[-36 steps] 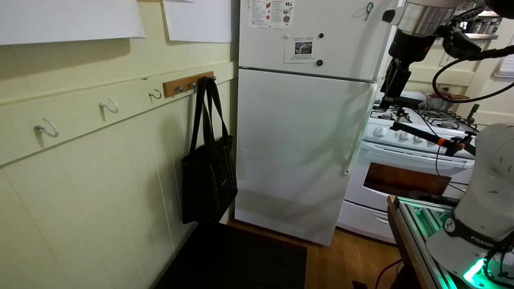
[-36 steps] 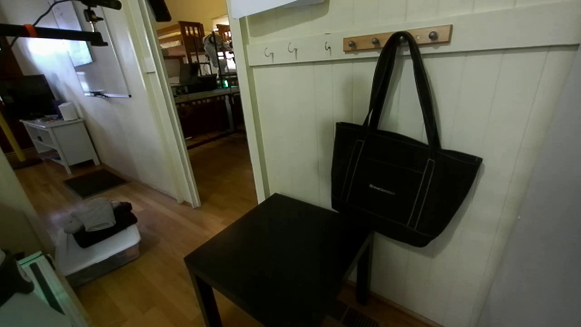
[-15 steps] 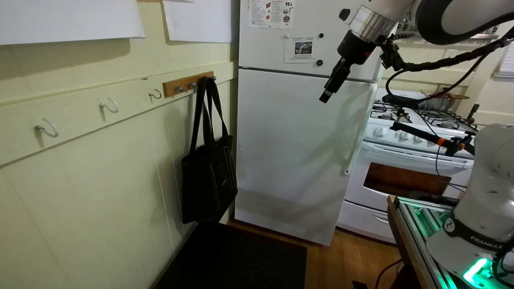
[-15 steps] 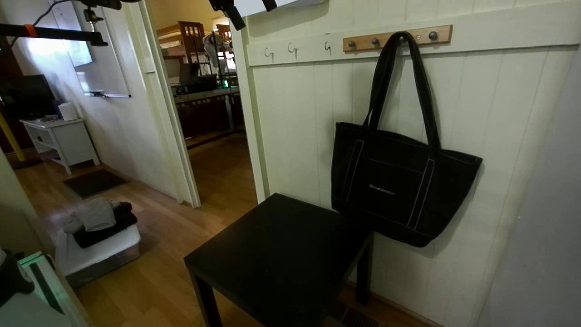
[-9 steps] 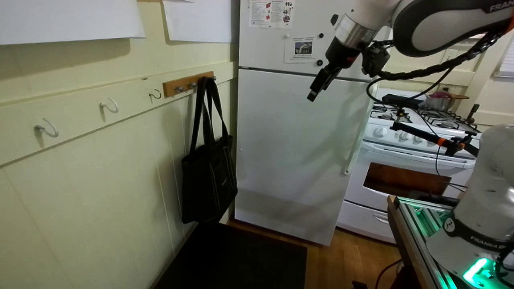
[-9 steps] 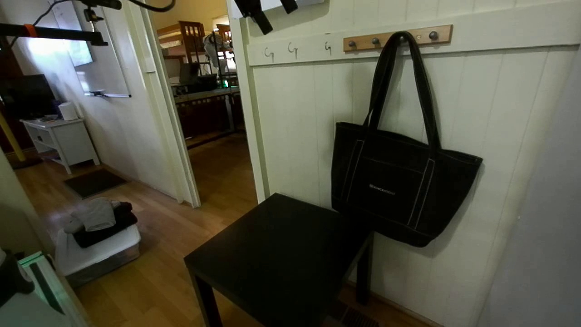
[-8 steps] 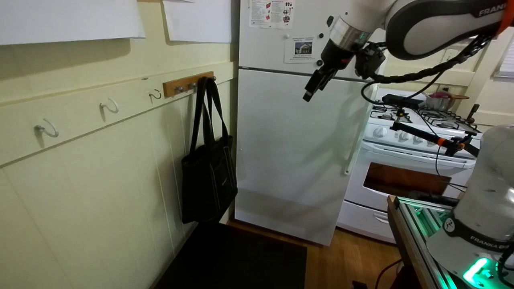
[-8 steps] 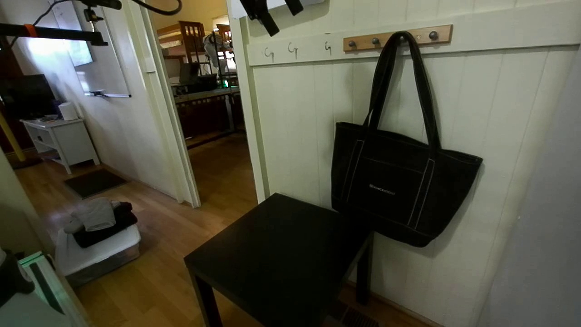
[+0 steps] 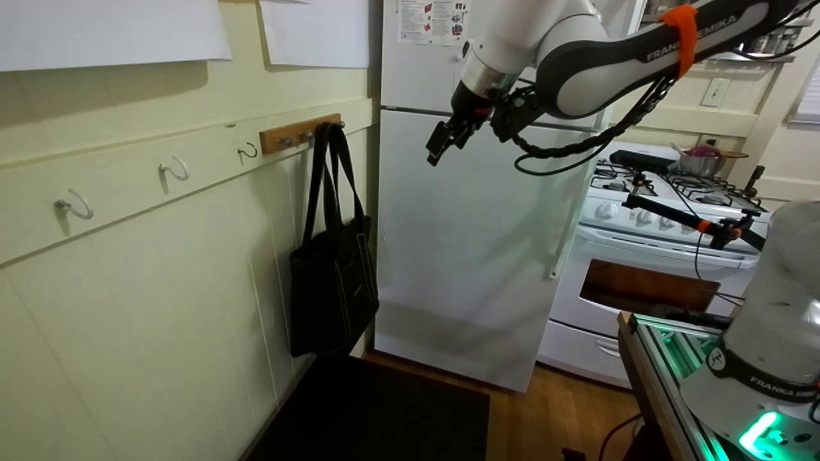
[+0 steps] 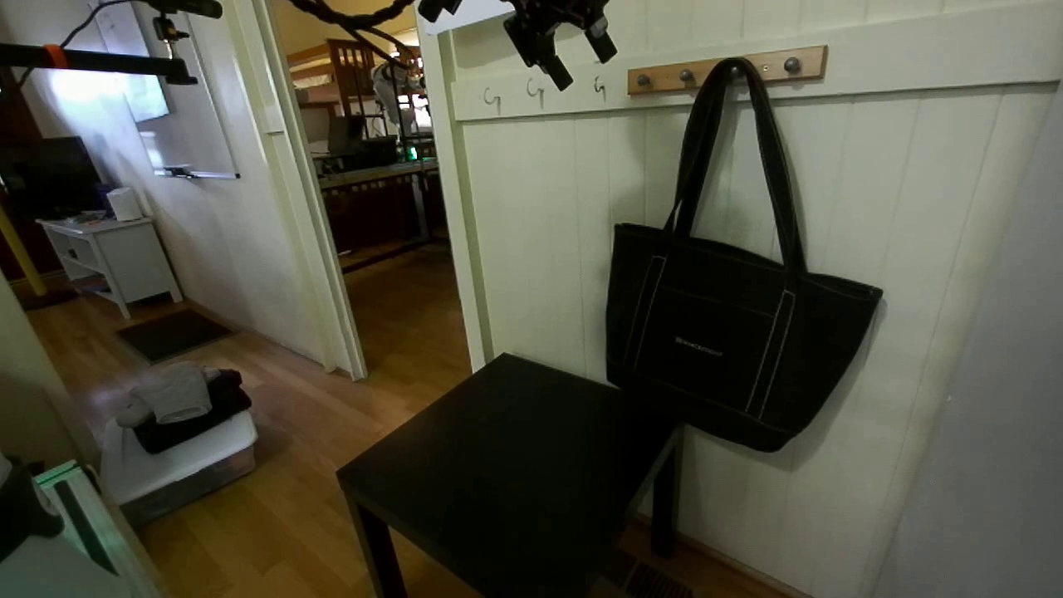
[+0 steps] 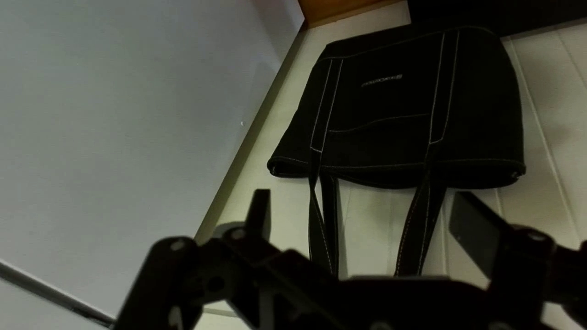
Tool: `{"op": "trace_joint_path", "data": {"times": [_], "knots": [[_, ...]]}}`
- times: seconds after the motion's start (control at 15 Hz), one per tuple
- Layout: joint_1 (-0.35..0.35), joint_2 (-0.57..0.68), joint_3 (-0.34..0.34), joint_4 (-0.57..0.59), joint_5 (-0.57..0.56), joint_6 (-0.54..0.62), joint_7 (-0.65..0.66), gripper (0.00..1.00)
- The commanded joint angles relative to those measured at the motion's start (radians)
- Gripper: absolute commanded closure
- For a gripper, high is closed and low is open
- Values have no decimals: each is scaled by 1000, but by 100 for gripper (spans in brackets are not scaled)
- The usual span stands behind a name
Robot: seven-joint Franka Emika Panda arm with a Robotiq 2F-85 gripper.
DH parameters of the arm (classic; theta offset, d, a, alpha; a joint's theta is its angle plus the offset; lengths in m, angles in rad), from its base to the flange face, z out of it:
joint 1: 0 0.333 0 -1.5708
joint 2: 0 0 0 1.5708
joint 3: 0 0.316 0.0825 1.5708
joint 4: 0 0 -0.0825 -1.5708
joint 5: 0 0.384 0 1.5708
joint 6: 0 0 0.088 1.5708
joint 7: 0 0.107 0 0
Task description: Hang the black bag on the far right.
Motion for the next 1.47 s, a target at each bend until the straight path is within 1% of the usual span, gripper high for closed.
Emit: {"op": "trace_joint_path", "data": {"times": [0.0,0.27,0.47,1.07,1.2,1.27,1.4], "knots": [[40,126,-49,102,-40,69,8,0],[85,225,-100,185,-37,149,10,0],[121,292,-139,250,-42,180,24,0],[214,463,-266,447,-28,174,33,0],[231,494,-296,482,-31,168,54,0],[230,449,-292,431,-3,171,4,0],[237,475,-307,458,-2,171,11,0]]}}
